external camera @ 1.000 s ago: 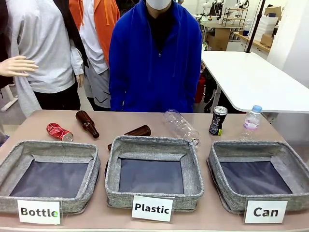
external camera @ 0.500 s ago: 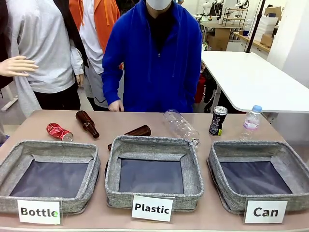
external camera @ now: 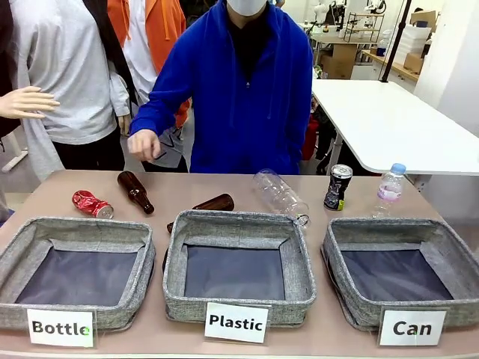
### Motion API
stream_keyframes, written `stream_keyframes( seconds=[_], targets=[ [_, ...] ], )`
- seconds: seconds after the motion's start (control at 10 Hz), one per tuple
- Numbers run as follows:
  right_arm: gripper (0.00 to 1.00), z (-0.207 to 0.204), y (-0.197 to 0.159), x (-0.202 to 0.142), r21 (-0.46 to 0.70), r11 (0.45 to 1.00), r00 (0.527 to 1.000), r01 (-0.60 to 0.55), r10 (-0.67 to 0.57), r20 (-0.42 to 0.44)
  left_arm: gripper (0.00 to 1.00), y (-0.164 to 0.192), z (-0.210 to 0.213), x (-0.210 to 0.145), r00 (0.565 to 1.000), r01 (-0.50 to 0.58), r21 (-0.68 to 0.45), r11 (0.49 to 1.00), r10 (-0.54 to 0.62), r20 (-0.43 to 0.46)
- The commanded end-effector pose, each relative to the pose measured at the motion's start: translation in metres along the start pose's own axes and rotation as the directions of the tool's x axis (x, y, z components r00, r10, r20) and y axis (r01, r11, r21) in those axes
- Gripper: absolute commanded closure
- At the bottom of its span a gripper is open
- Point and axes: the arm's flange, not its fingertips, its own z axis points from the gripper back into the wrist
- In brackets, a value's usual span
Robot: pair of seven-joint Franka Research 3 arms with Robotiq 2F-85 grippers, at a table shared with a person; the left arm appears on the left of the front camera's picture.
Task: Sort the can waste into the basket.
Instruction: Pick up the can waste from the table and place it in the right Fabric basket.
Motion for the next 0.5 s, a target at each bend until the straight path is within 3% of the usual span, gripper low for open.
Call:
stream_keyframes(
  seconds=[0.0,0.2,0.3,0.4],
  targets=[
    [0.0,-0.084,0.039,-0.029,-0.158,0.981,0.99,-0.115,0.101,-0.097,0.0,0.0,0.003,-0.001,1.0,0.022,-0.01,1.0,-0.022,-0.004],
    [0.0,-0.115,0.066,-0.034,-0.188,0.96,0.975,-0.207,0.186,-0.124,0.0,0.0,0.003,-0.001,1.0,0.022,-0.01,1.0,-0.022,-0.004],
    [0.0,-0.115,0.069,-0.035,-0.173,0.97,0.98,-0.172,0.151,-0.127,0.0,0.0,0.003,-0.001,1.0,0.022,-0.01,1.0,-0.022,-0.004],
    [0.0,-0.113,0.08,-0.013,-0.158,0.965,0.972,-0.207,0.185,-0.145,0.0,0.0,0.003,-0.001,1.0,0.022,-0.01,1.0,-0.022,-0.004]
  ],
)
